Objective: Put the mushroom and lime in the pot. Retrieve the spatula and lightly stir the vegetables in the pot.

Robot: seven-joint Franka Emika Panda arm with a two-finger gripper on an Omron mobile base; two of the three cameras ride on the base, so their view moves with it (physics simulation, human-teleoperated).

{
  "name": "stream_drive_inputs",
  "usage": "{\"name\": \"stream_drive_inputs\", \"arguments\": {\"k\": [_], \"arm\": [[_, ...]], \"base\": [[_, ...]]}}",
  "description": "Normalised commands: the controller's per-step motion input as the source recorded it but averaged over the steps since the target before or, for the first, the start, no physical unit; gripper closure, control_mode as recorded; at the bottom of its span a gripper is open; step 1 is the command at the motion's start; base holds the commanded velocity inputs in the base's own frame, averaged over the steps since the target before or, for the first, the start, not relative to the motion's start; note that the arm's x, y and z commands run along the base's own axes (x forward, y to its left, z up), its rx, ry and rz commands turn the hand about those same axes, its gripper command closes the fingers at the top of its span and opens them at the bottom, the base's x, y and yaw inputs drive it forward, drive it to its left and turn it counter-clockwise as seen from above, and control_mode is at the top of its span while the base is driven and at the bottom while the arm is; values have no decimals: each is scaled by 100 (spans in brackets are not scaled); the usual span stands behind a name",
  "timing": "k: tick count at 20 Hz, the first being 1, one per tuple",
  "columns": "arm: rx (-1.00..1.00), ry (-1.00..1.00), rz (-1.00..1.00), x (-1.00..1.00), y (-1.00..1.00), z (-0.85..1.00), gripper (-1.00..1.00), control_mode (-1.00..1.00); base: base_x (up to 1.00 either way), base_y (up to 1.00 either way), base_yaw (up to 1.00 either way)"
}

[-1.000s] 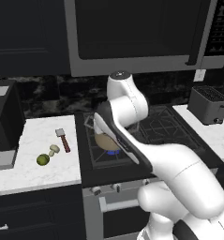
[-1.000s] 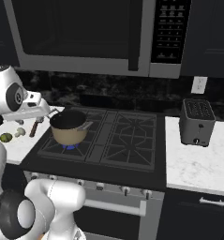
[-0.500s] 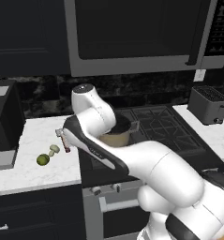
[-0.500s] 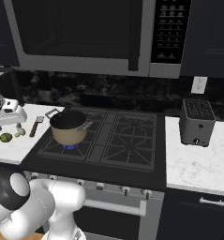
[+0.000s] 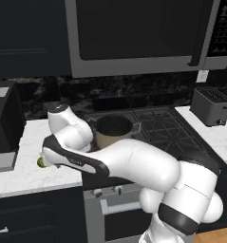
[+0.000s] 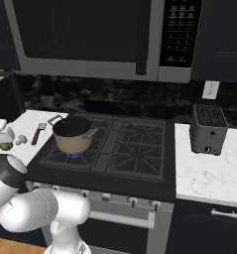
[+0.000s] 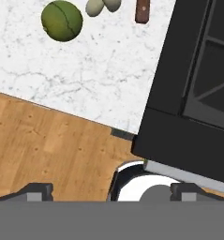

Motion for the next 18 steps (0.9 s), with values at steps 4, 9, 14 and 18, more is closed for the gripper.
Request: {"name": "stream_drive_inputs", "arguments": {"k": [4, 9, 14, 18], "arm": [[0, 6, -4, 17, 53, -47, -100, -100], [1, 0, -6, 20, 35, -29, -100, -100], [0, 0, -9, 36, 28, -17, -100, -100], [0, -3, -11, 49, 22, -10, -100, -100]], "base": [[0, 0, 0], [0, 0, 0], [0, 0, 0], [0, 0, 0]]}}
